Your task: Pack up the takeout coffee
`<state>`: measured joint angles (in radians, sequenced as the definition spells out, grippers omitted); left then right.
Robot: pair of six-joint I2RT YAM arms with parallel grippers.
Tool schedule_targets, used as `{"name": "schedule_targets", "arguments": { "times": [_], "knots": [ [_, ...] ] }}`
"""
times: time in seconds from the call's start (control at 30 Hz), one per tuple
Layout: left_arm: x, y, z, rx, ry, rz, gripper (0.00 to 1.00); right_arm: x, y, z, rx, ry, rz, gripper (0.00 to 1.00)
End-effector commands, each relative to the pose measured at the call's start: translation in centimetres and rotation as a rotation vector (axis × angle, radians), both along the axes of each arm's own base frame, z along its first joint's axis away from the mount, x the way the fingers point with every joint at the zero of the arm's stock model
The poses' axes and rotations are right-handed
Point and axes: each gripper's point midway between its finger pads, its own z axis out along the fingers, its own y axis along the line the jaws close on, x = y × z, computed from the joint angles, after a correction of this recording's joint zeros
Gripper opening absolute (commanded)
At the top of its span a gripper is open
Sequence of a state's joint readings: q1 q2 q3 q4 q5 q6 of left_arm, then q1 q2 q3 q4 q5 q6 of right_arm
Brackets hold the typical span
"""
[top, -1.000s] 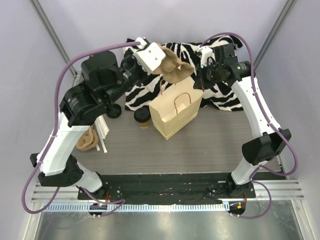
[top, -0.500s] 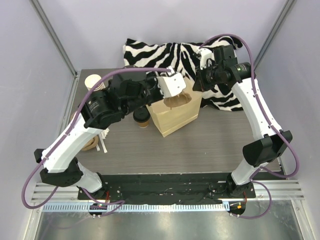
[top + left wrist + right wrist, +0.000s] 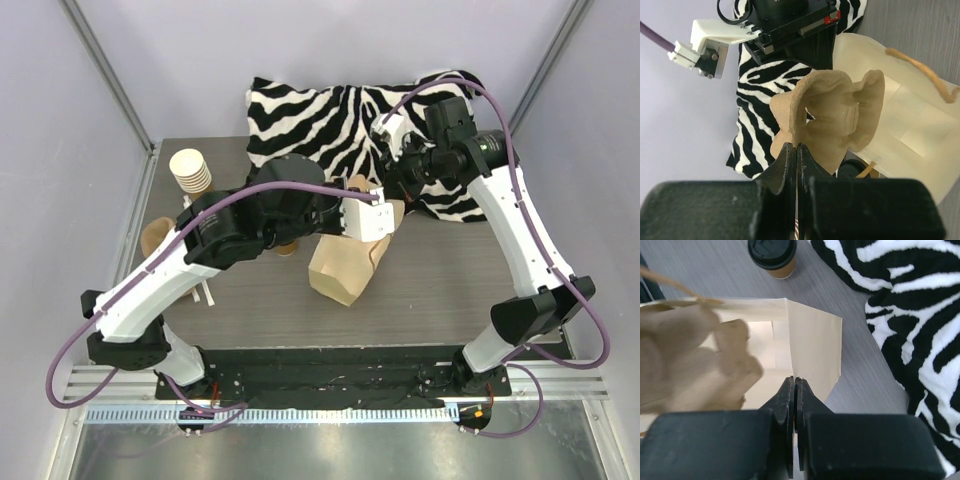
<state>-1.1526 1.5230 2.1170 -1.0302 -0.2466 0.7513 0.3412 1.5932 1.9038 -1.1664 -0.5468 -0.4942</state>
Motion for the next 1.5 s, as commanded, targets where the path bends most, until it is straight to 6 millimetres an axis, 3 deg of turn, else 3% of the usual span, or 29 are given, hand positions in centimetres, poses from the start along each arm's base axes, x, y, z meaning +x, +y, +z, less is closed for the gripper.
{"name": "schedule_targets", "arguments": {
  "times": [0.0,0.13,0.27,0.37,0.5,0.67,0.97,1.07,1.47],
  "knots": [
    [0.4,0.2,0.5,0.042,-0.051,-0.003,0.0,-1.5,1.1,2.0,0.006,-0.107,0.147,0.01],
    [0.0,-0.1,-1.4,0.106,-0.017,-0.031,0.0,-1.9,2.7,1.9,-0.002,-0.118,0.178,0.01],
    [-1.9,-0.8,-3.1,0.155,0.029,-0.102,0.0,-2.6,3.6,1.7,0.005,-0.094,0.2,0.01],
    [-2.8,-0.8,-5.8,0.25,0.048,-0.154,0.0,-3.1,4.0,1.5,0.002,-0.096,0.219,0.01],
    [-4.1,-0.4,-7.8,0.322,0.102,-0.216,0.0,-3.8,4.6,1.5,0.006,-0.1,0.265,0.01],
    [-4.4,-0.4,-9.6,0.376,0.143,-0.229,0.0,-4.8,5.4,0.7,0.004,-0.07,0.308,0.01],
    [-5.6,-0.5,-13.7,0.388,0.297,-0.196,0.0,-6.7,6.7,1.1,0.04,-0.066,0.345,0.01],
    [-5.6,-0.7,-13.8,0.343,0.325,-0.18,0.0,-7.8,6.9,1.3,0.042,-0.071,0.366,0.01],
    [-8.3,-0.8,-17.8,0.361,0.573,-0.165,0.0,-10.4,6.6,1.2,0.051,-0.051,0.382,0.01]
  ]
}}
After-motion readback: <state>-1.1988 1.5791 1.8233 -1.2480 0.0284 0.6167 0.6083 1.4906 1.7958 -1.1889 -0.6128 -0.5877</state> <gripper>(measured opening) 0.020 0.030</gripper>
